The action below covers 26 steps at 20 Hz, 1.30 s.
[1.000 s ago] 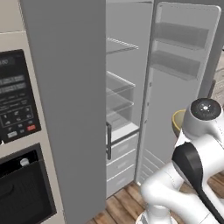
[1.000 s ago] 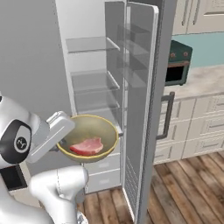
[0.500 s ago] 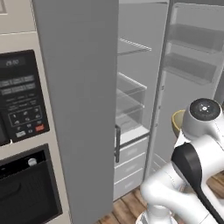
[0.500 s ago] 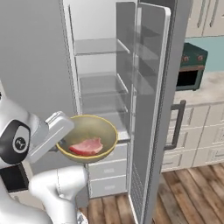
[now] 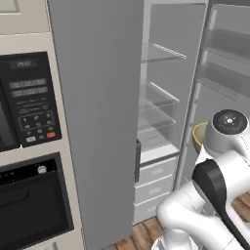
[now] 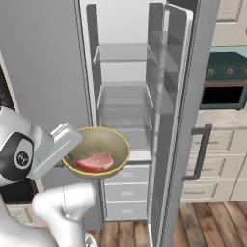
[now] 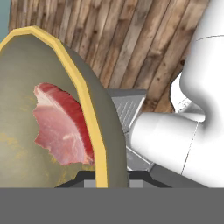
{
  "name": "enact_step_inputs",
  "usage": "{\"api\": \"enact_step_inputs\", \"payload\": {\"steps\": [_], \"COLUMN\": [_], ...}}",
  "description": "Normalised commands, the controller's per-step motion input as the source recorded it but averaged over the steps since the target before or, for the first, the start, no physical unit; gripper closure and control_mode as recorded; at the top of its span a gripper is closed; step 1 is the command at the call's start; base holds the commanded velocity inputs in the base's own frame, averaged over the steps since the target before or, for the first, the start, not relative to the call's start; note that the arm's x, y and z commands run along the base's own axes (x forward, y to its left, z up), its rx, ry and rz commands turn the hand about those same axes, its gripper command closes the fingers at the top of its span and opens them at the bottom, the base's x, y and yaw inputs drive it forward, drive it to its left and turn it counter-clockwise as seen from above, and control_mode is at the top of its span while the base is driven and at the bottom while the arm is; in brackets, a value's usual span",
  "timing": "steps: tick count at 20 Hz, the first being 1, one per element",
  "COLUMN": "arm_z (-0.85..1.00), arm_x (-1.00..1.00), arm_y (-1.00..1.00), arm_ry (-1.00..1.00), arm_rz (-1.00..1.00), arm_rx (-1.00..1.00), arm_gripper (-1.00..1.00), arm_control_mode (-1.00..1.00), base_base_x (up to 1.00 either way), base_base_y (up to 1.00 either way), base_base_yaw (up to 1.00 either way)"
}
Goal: Place one of the steaks on the plate and the other in the bowl. Then place the bowl in the fridge.
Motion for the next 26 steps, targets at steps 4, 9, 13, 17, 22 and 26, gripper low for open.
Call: {"api": "enact_step_inputs", "payload": {"steps": [4,9,13,17,22,26], "arm_z": [0.0,0.0,0.0,0.0,0.0,0.0], "arm_x": [0.0,0.0,0.0,0.0,0.0,0.0], "arm_y": [0.0,0.0,0.0,0.0,0.0,0.0], "arm_ry": [0.0,0.0,0.0,0.0,0.0,0.0], "arm_rz": [0.0,0.0,0.0,0.0,0.0,0.0], "arm_rx": [0.0,0.0,0.0,0.0,0.0,0.0], "arm_gripper": [1.0,1.0,1.0,1.0,1.0,1.0], "arm_control_mode": [1.0,1.0,1.0,1.0,1.0,1.0], "base_base_x": [0.23,0.06,0.02,0.11,0.0,0.14], "base_base_y": [-0.2,-0.4,-0.43,-0.31,-0.49,-0.37], "base_base_yaw": [0.36,0.35,0.34,0.35,0.3,0.07]}}
